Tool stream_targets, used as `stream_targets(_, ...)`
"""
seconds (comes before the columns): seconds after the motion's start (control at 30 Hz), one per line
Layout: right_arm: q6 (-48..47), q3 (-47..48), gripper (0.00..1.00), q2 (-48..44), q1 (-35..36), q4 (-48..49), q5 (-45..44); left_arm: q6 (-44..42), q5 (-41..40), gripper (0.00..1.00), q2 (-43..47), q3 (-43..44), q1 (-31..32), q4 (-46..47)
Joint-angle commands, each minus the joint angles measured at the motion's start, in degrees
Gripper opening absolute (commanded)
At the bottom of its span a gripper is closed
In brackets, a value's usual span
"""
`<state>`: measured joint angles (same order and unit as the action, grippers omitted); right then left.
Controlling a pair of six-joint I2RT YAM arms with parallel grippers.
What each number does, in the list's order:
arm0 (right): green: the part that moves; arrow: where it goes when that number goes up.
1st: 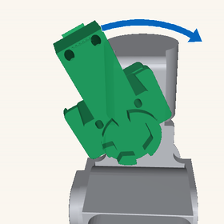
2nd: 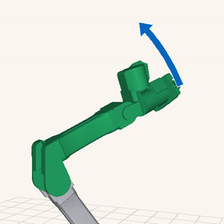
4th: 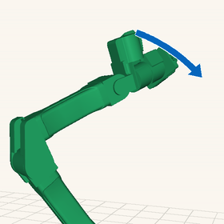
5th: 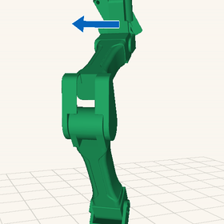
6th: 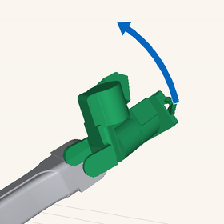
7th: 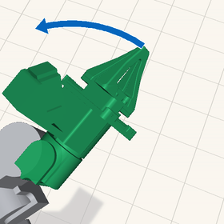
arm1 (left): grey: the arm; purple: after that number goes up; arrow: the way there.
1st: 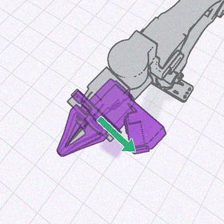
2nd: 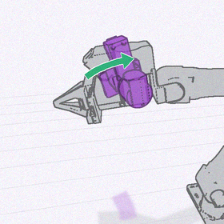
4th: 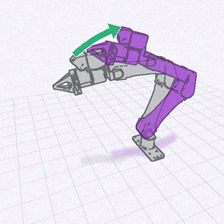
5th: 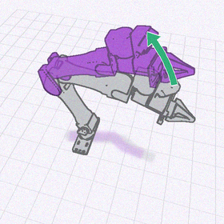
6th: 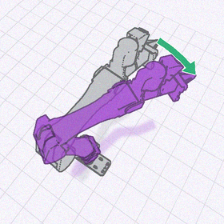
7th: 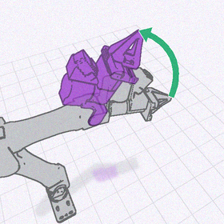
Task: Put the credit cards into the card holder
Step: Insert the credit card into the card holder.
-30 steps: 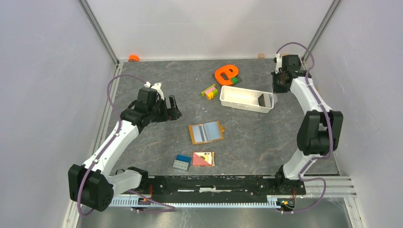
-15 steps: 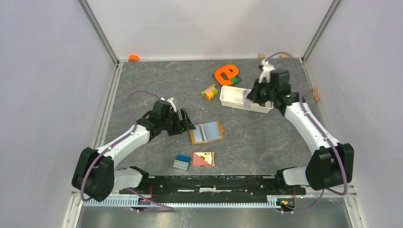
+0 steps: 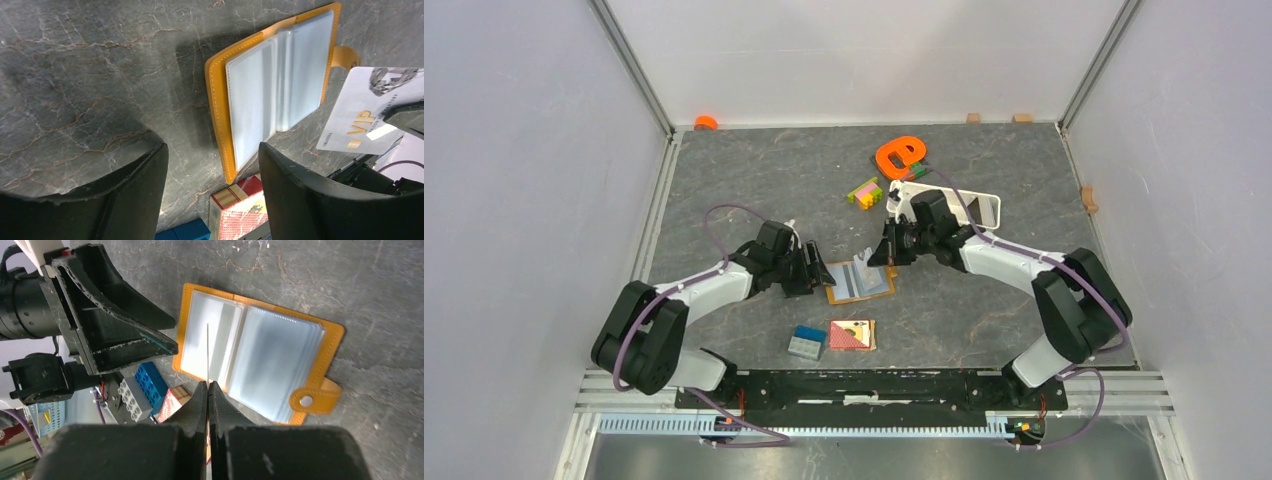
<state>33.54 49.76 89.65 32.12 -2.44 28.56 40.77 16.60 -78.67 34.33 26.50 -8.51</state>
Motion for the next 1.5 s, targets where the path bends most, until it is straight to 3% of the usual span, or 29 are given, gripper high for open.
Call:
stream_targets(0.0, 4.6, -0.2, 0.00, 3.0, 1.6, 7.6, 0.3, 1.7, 0.4, 0.71, -2.0, -0.3, 0.3, 5.4)
stream_targets(0.73, 9.5, -4.6, 0.00, 11.0, 2.0, 13.6, -2.8, 0.1, -0.9, 0.38, -9.4, 0.1, 0.3, 6.8)
stream_targets(1.13, 10.8, -5.8, 0.00, 12.7, 2.2, 14.7, -6.3, -0.7, -1.6, 0.27, -9.9, 0.3, 0.3, 6.1)
stream_targets(1.47, 10.2, -3.9, 0.00, 15.4, 2.6, 14.3, -8.2, -0.7, -1.6, 0.25, -9.9, 0.5, 0.3, 5.9)
